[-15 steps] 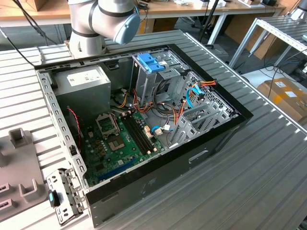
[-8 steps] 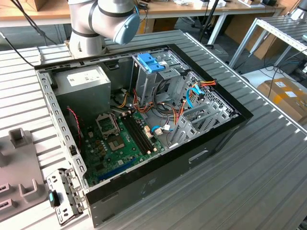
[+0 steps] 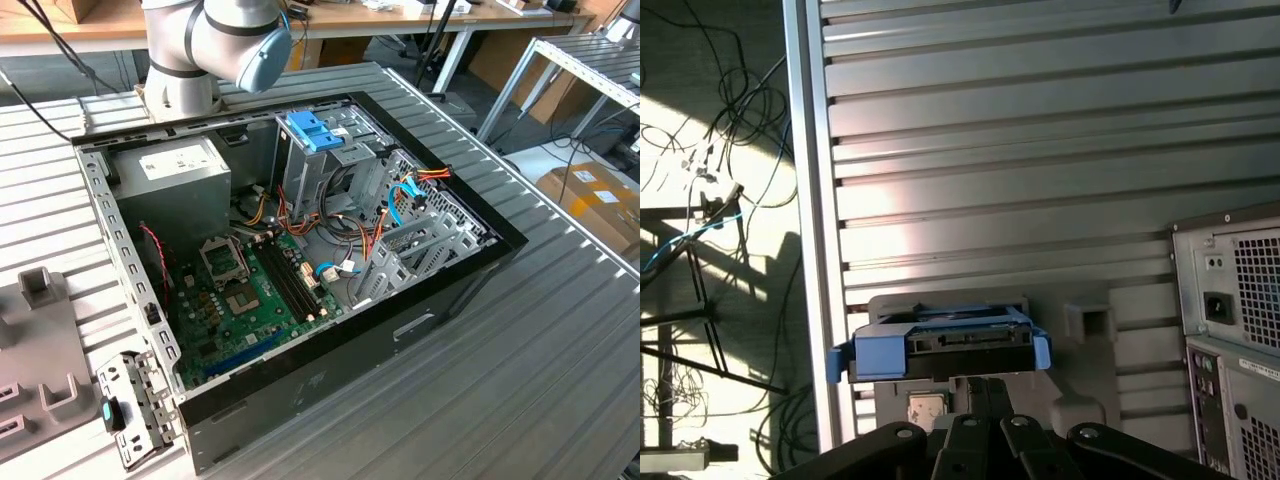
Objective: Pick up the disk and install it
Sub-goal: 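Reach for the disk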
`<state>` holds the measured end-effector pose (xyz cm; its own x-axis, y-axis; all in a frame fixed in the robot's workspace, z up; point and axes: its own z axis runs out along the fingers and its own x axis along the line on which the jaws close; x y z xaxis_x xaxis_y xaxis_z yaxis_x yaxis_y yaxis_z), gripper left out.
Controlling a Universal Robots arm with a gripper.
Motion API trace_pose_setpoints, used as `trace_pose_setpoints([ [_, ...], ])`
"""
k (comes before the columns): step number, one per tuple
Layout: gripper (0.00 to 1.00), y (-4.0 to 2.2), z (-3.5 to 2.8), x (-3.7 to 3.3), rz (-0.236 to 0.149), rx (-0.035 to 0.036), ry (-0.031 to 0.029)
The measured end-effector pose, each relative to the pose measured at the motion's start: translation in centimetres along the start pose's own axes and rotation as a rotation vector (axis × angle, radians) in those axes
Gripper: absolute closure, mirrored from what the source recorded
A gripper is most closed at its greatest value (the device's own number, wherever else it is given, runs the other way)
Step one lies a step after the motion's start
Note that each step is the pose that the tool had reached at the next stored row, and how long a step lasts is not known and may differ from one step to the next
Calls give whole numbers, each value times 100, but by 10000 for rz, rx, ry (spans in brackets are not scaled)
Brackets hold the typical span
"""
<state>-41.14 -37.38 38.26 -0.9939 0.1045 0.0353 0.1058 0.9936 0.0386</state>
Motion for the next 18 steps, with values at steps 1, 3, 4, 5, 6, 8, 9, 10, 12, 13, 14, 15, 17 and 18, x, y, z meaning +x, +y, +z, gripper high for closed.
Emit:
trace_pose_setpoints([
  [1,89,0,7,0,0,0,7],
  [3,89,-1,11,0,1,5,17],
  [4,89,-1,11,0,1,9,17],
  [5,89,-1,12,0,0,9,16],
  [6,89,-1,12,-1,-1,11,15],
  [8,89,-1,12,0,1,15,14],
  [9,89,-1,13,4,0,16,14],
  [10,89,-2,15,12,-1,15,13],
  [12,89,-8,19,68,-13,17,15],
  [13,89,-12,24,106,-18,18,14],
  [14,89,-16,29,139,-21,20,15],
  [15,89,-19,39,165,-23,26,15],
  [17,89,-21,58,180,-30,33,12],
  [18,89,-23,72,189,-35,45,14],
])
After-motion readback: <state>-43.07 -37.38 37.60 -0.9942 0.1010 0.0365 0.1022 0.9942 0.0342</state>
